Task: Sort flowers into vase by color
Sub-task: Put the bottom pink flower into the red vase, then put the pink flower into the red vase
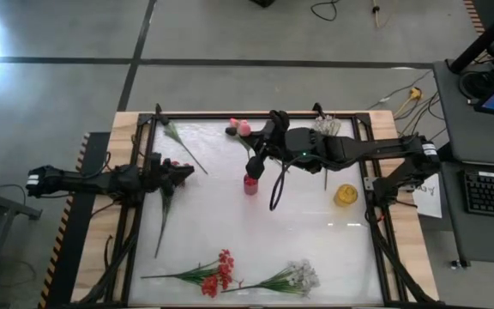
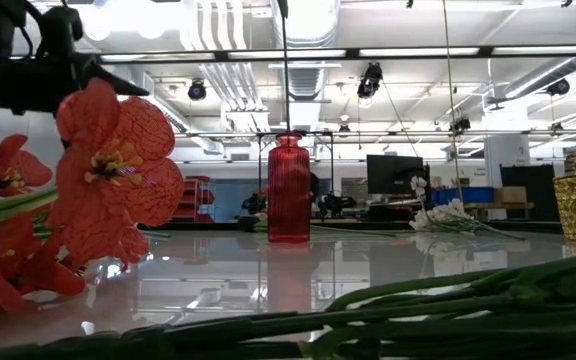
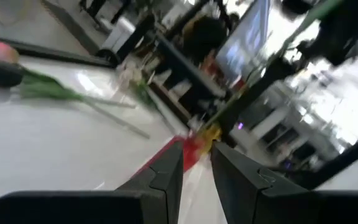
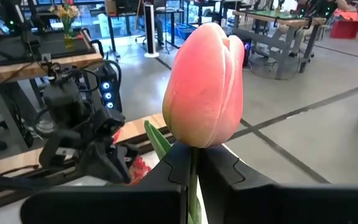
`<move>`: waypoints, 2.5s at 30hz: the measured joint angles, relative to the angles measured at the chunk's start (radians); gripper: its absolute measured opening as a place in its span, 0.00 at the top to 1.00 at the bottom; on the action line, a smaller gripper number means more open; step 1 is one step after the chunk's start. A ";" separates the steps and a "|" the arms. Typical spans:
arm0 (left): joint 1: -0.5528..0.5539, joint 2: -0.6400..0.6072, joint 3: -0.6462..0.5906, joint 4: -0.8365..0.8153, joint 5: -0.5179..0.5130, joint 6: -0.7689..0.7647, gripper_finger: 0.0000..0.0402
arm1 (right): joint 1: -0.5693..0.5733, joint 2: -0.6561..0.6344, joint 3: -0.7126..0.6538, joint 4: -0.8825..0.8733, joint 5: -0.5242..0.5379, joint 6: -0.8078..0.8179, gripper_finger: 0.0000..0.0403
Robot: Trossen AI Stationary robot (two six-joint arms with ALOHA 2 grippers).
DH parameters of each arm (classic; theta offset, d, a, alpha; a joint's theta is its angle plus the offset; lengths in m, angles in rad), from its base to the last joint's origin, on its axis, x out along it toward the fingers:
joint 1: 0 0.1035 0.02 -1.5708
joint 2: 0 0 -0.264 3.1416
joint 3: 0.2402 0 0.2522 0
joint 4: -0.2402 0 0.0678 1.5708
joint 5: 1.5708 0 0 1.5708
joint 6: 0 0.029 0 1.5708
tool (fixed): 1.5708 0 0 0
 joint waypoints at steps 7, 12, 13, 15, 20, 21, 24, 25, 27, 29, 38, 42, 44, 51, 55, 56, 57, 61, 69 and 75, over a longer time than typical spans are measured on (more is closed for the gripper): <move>0.000 0.002 0.000 0.134 -0.021 0.009 0.81 | 0.000 0.000 -0.048 -0.008 0.000 0.052 0.97; -0.001 0.019 0.012 0.230 -0.022 0.101 0.81 | 0.000 0.007 -0.063 -0.049 -0.001 0.125 0.97; -0.001 0.028 0.032 0.215 -0.022 0.121 0.81 | 0.000 0.011 -0.063 -0.063 -0.002 0.129 0.97; -0.001 0.049 0.097 0.153 -0.021 0.172 0.81 | 0.000 0.021 -0.063 -0.068 -0.003 0.143 0.96; 0.000 0.149 0.349 -0.161 -0.031 0.317 0.81 | 0.000 0.049 -0.063 -0.091 -0.054 0.201 0.84; 0.000 0.173 0.403 -0.233 -0.044 0.334 0.81 | 0.000 0.054 -0.063 -0.104 -0.064 0.211 0.81; 0.000 0.252 0.561 -0.444 -0.086 0.372 0.81 | 0.000 0.058 -0.059 -0.143 -0.110 0.248 0.72; 0.000 0.279 0.607 -0.506 -0.103 0.382 0.81 | 0.000 0.058 -0.056 -0.157 -0.123 0.264 0.69; 0.000 0.329 0.692 -0.619 -0.145 0.389 0.81 | 0.000 0.052 -0.043 -0.211 -0.140 0.296 0.64; 0.000 0.376 0.762 -0.712 -0.189 0.390 0.81 | 0.001 0.050 -0.021 -0.285 -0.146 0.324 0.60; 0.000 0.518 0.939 -0.888 -0.238 0.428 0.81 | 0.000 0.050 0.078 -0.564 -0.279 0.356 0.49; 0.000 0.530 0.984 -0.951 -0.238 0.424 0.81 | 0.001 0.048 0.151 -0.775 -0.318 0.361 0.47; 0.000 0.525 0.996 -0.961 -0.238 0.424 0.81 | 0.001 0.048 0.178 -0.869 -0.318 0.379 0.47; 0.000 0.493 0.999 -0.968 -0.239 0.429 0.81 | -0.047 0.037 0.142 -1.021 -0.266 0.396 0.47; 0.000 0.494 0.999 -0.967 -0.239 0.409 0.81 | -0.128 0.037 0.015 -0.986 -0.268 0.381 0.47; 0.000 0.498 0.999 -0.967 -0.239 0.406 0.81 | -0.148 0.038 -0.023 -0.961 -0.269 0.361 0.47; 0.000 0.502 0.998 -0.966 -0.238 0.404 0.81 | -0.167 0.040 -0.062 -0.924 -0.271 0.342 0.47; 0.000 0.522 0.998 -0.965 -0.237 0.374 0.81 | -0.245 0.057 -0.232 -0.742 -0.343 0.265 0.47; 0.000 0.537 0.997 -0.957 -0.204 0.282 0.81 | -0.389 0.075 -0.471 -0.476 -0.448 0.251 0.47; 0.000 0.547 0.997 -0.898 -0.208 0.253 0.81 | -0.417 0.100 -0.571 -0.299 -0.451 0.192 0.51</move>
